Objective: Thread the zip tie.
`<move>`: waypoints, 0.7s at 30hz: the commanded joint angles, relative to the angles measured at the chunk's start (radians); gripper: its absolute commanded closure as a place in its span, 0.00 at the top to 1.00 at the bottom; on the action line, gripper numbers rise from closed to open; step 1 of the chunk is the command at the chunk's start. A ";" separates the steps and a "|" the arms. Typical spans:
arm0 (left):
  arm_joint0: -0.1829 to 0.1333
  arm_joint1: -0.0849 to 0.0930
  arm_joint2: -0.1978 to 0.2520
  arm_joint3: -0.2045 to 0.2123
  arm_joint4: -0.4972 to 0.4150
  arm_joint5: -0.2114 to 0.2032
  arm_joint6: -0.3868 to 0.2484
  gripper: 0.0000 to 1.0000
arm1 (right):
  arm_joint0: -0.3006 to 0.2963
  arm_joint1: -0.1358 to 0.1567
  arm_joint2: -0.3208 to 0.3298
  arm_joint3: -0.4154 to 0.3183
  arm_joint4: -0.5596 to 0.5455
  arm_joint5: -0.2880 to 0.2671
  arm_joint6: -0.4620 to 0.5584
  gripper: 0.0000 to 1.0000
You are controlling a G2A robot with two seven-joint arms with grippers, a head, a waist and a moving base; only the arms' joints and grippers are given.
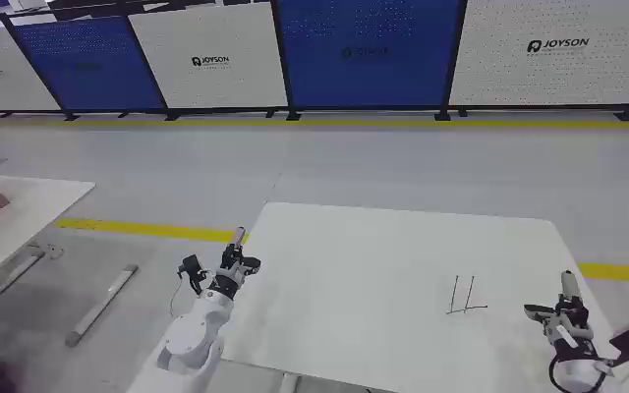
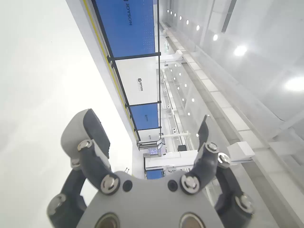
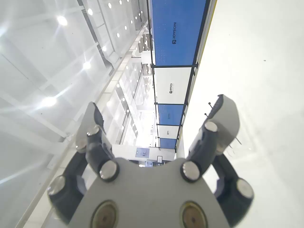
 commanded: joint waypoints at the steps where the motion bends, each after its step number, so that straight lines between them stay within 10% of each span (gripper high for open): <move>1: 0.000 0.000 0.000 0.000 0.000 0.000 0.000 0.78 | 0.000 0.000 0.000 0.000 0.000 0.000 0.000 1.00; 3: 0.000 0.000 0.000 0.000 0.000 0.000 0.000 0.78 | 0.000 0.000 0.000 0.000 0.000 0.000 0.000 1.00; 4: 0.000 0.000 0.000 0.000 0.000 0.000 0.000 0.78 | 0.000 0.000 0.000 0.000 0.000 0.000 0.000 0.78; 5: 0.000 0.000 0.000 0.000 0.000 0.000 0.000 1.00 | 0.000 0.000 0.000 0.000 0.000 0.000 0.000 0.78; 6: 0.000 0.000 0.000 0.000 0.000 0.000 0.000 1.00 | 0.000 0.000 0.000 0.000 0.000 0.000 0.000 1.00; 7: 0.000 0.000 0.000 0.000 0.000 0.000 0.000 0.78 | 0.000 0.000 0.000 0.000 0.000 0.000 0.000 1.00; 8: 0.000 0.000 0.000 0.000 0.000 0.000 0.000 0.78 | 0.000 0.000 0.000 0.000 0.000 0.000 0.000 0.78; 9: 0.000 0.000 0.000 0.000 0.000 0.000 0.000 0.78 | 0.000 0.000 0.000 0.000 0.000 0.000 0.000 1.00; 10: 0.000 0.000 0.000 0.000 0.000 0.000 0.000 1.00 | 0.000 0.000 0.000 0.000 0.000 0.000 0.000 1.00; 11: 0.000 0.000 0.000 0.000 0.000 0.000 0.000 1.00 | 0.000 0.000 0.000 0.000 0.000 0.000 0.000 1.00; 12: 0.000 0.000 0.000 0.000 0.000 0.000 0.000 0.78 | 0.000 0.000 0.000 0.000 0.000 0.000 0.000 1.00; 13: 0.000 0.000 0.000 0.000 0.000 0.000 0.000 1.00 | 0.000 0.000 0.000 0.000 0.000 0.000 0.000 0.78; 14: 0.000 0.000 0.000 0.000 0.000 0.000 0.000 0.78 | 0.000 0.000 0.000 0.000 0.000 0.000 0.000 0.78; 15: 0.000 0.000 0.000 0.000 0.000 0.000 0.000 1.00 | 0.002 0.000 0.002 -0.001 -0.004 0.000 0.000 1.00; 21: 0.000 0.000 0.000 0.000 0.000 0.000 0.000 1.00 | 0.016 0.012 0.057 0.001 -0.042 0.028 0.166 1.00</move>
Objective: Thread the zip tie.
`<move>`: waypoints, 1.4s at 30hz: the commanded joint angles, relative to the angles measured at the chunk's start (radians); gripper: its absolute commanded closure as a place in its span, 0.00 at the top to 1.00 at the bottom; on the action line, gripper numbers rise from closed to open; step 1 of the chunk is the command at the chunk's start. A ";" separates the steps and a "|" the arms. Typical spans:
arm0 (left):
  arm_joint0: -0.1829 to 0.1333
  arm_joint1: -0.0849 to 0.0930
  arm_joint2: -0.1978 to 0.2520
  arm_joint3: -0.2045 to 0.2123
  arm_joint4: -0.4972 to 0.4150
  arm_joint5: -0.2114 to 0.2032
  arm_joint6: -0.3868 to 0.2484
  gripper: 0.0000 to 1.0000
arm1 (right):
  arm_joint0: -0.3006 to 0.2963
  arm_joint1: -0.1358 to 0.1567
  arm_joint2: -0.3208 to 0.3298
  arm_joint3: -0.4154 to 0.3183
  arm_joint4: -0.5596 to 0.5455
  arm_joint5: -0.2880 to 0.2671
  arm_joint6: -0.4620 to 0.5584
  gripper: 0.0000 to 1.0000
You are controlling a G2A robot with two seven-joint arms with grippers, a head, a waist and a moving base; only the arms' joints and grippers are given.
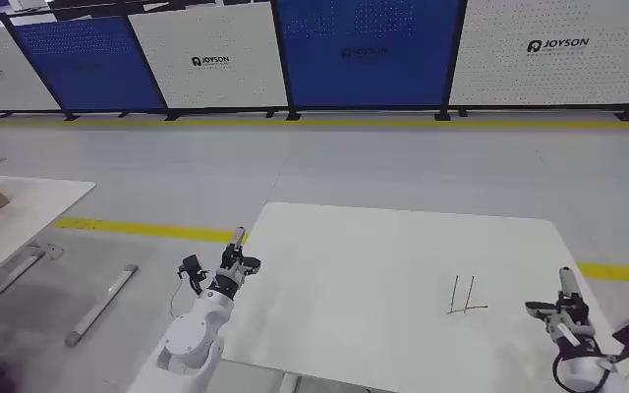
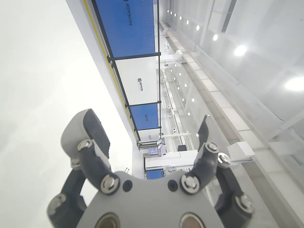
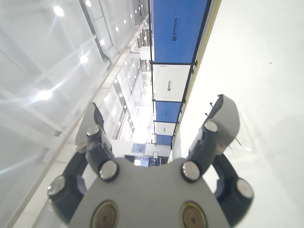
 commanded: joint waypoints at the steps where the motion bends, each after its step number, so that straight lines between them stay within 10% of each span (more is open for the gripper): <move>1: 0.000 0.000 0.000 0.000 0.000 0.000 0.000 1.00 | 0.006 0.006 0.029 0.002 0.002 0.013 0.081 1.00; 9: 0.000 0.000 0.000 0.000 0.000 0.000 0.000 1.00 | 0.127 0.049 0.124 0.078 -0.056 0.089 0.578 1.00; 22: 0.000 0.000 0.000 0.000 0.000 0.000 0.000 1.00 | 0.144 0.055 0.120 0.098 -0.071 0.114 0.648 1.00; 33: 0.000 0.000 0.000 0.000 0.000 0.000 0.000 1.00 | 0.507 0.116 0.090 0.488 -0.076 0.221 1.251 1.00; 42: 0.000 0.000 0.000 0.000 0.000 0.000 0.000 1.00 | 0.669 0.143 -0.085 0.680 -0.137 0.207 1.265 1.00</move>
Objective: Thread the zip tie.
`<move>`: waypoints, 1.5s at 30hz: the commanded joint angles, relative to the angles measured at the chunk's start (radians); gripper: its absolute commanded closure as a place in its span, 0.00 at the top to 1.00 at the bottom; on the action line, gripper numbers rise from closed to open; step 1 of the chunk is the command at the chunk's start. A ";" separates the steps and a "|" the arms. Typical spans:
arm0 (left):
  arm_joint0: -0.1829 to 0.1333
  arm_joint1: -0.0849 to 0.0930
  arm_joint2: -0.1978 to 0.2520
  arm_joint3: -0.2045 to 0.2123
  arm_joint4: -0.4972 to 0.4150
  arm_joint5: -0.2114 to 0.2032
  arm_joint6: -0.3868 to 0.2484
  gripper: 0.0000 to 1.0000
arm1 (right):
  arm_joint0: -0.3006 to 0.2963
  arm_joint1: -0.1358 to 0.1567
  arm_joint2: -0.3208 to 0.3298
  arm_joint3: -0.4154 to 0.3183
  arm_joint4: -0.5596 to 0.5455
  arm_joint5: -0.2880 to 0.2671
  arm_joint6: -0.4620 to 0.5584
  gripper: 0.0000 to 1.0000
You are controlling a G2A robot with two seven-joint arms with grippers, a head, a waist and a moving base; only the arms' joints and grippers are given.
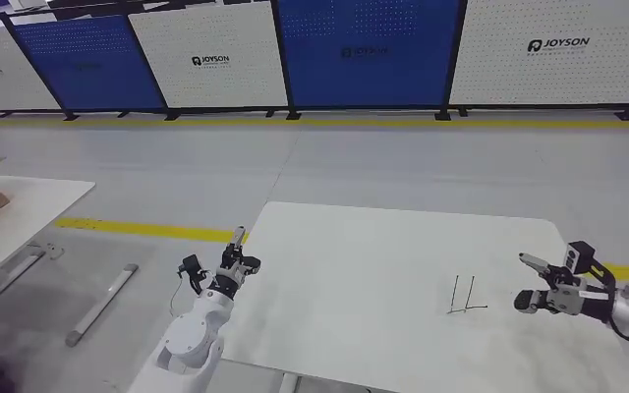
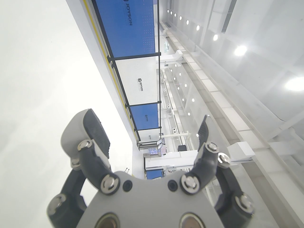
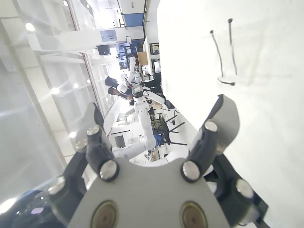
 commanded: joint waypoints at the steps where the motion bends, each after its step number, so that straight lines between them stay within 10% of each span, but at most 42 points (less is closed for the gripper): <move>1: 0.000 0.000 0.000 0.000 0.000 0.000 0.000 1.00 | -0.004 -0.001 0.003 -0.012 0.002 0.000 0.000 1.00; 17: 0.000 0.000 0.000 0.000 0.000 0.000 0.000 1.00 | 0.015 0.011 -0.037 0.030 -0.088 -0.018 -0.042 1.00; 26: 0.000 0.000 0.000 0.000 0.000 0.000 0.000 1.00 | 0.130 0.002 -0.199 0.172 -0.128 -0.046 0.000 1.00; 41: 0.000 0.000 0.000 0.000 0.000 0.000 0.000 1.00 | 0.135 0.001 -0.203 0.179 -0.124 -0.045 0.000 1.00; 45: 0.000 0.000 0.000 0.000 0.000 0.000 0.000 1.00 | 0.092 0.001 -0.206 0.116 -0.150 -0.180 -0.112 1.00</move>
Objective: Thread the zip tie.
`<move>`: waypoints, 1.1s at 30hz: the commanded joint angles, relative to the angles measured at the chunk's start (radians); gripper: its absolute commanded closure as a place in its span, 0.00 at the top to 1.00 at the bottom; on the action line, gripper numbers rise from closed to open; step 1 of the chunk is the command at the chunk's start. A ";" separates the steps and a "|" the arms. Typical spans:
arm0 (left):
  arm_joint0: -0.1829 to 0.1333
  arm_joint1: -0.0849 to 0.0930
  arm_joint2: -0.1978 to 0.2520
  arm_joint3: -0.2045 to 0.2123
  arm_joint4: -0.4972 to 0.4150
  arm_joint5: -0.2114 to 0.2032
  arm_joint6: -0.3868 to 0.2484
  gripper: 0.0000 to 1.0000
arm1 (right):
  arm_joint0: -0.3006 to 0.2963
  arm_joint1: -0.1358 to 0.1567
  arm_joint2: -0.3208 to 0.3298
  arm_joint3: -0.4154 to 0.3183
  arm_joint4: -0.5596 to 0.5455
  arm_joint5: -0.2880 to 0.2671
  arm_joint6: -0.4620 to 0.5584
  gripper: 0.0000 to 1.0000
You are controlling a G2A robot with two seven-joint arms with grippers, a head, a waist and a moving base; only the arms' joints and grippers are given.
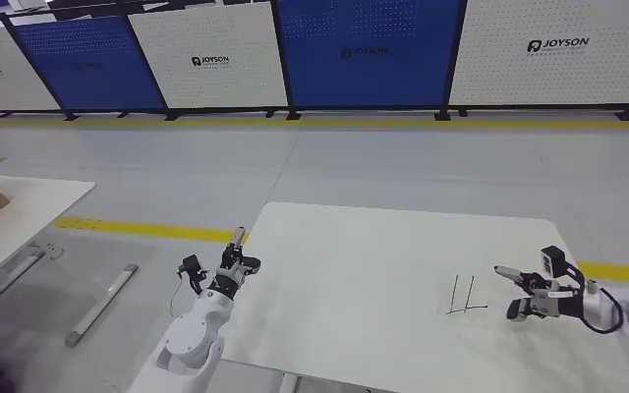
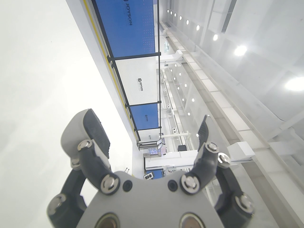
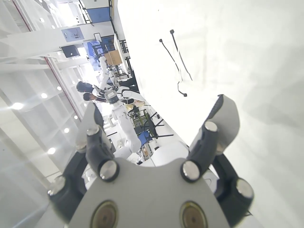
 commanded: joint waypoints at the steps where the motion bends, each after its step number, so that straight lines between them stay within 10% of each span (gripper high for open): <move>1: 0.000 0.000 0.000 0.000 0.000 0.000 0.000 1.00 | -0.007 0.002 -0.008 -0.021 -0.023 -0.062 -0.037 1.00; 8: 0.000 0.000 0.000 0.000 0.000 0.000 0.000 1.00 | 0.024 0.011 -0.108 -0.007 -0.002 -0.261 0.075 1.00; 32: 0.000 0.000 0.000 0.000 0.000 0.000 0.000 1.00 | 0.139 0.015 -0.282 0.156 0.102 -0.243 0.075 1.00; 33: 0.000 0.000 0.000 0.000 0.000 0.000 0.000 1.00 | 0.147 0.015 -0.290 0.168 0.104 -0.246 0.075 0.84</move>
